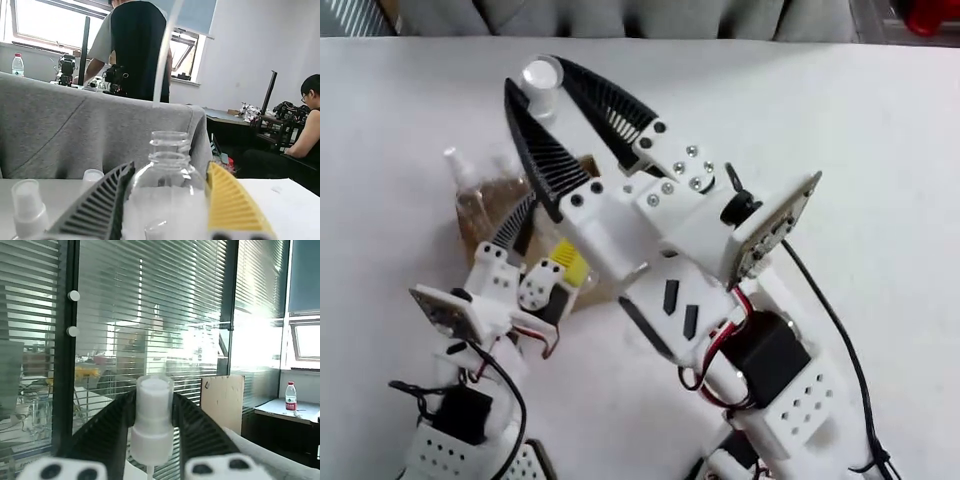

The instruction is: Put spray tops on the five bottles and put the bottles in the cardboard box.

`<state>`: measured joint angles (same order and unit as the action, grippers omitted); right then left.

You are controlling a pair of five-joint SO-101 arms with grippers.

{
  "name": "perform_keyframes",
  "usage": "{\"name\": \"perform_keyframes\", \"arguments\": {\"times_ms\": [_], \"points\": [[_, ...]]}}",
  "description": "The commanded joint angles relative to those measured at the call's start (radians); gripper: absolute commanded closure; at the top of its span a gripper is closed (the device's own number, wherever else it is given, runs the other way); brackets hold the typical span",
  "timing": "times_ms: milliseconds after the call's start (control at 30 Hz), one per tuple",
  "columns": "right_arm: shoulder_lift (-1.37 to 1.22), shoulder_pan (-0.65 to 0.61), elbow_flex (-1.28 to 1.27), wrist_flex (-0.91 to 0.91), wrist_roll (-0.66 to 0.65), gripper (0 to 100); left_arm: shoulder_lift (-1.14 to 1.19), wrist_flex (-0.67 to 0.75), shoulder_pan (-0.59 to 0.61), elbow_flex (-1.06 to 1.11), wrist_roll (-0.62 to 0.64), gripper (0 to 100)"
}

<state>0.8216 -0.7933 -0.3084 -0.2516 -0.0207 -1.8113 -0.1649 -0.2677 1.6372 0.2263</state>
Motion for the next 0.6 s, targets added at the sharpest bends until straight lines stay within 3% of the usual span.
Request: {"name": "perform_keyframes", "arguments": {"times_ms": [0,100,567], "points": [[-0.004,0.027,0.052,-0.004,-0.043,98.0,-0.019,0.034,-0.007,-0.009,0.003,98],[-0.002,0.025,0.048,-0.005,-0.092,98.1,-0.019,0.032,-0.007,-0.009,0.003,98],[0.008,0.024,0.049,-0.094,-0.089,98.1,-0.019,0.031,-0.007,-0.009,0.003,98]]}}
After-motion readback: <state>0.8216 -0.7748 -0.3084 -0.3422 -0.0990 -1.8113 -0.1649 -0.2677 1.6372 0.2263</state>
